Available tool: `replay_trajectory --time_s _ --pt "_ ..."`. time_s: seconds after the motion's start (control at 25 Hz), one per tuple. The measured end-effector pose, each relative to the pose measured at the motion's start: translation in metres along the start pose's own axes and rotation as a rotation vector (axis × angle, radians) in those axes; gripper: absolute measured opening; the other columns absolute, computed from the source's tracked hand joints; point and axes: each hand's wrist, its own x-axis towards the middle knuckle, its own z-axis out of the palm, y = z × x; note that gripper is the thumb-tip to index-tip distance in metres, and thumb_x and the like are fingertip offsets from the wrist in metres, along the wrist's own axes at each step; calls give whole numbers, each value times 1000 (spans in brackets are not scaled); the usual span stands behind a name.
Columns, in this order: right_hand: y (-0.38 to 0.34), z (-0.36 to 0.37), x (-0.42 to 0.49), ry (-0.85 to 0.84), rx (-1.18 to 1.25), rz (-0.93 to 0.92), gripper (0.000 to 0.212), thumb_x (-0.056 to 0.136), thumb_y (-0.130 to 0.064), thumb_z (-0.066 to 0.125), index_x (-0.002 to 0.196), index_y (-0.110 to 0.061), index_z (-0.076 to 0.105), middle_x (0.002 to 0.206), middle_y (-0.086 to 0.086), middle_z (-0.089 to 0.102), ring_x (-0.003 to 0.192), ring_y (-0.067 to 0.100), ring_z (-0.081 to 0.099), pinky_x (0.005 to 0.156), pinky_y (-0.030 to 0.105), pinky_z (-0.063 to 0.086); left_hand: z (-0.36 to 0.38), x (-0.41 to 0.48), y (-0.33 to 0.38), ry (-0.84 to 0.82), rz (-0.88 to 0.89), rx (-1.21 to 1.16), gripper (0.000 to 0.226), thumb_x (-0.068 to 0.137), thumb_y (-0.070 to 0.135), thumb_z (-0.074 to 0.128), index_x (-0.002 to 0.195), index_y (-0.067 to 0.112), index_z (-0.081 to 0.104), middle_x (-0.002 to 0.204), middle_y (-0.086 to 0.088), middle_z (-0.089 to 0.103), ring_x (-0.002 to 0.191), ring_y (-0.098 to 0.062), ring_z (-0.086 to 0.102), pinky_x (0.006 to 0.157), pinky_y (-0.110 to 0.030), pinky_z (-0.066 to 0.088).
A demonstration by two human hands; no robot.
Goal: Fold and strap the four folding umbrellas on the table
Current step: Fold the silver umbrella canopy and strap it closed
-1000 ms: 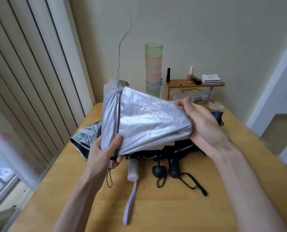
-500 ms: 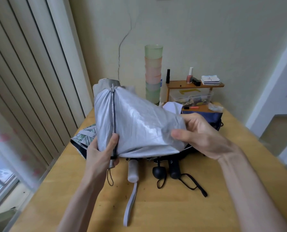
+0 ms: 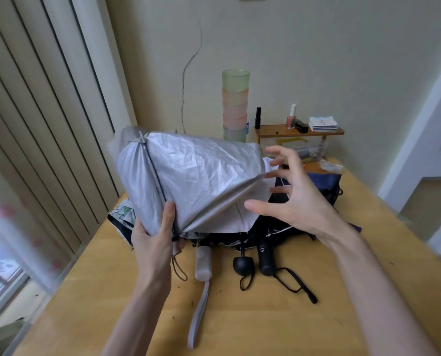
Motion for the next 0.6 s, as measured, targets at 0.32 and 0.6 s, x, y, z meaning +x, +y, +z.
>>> replay_trajectory --time_s 0.32,0.6 --pt "-10 55 3 216 228 231 64 75 -32 94 118 -36 46 117 -12 63 110 7 66 100 38 56 8 -10 -2 61 62 15 58 83 48 76 129 17 59 83 12 67 65 -12 59 48 -29 50" --pt "-15 63 -1 488 238 139 29 92 -5 76 90 -33 71 85 -14 79 84 -3 73 76 21 53 12 -16 0 45 96 35 44 87 43 75 121 20 59 83 7 63 61 -14 56 45 -30 49"
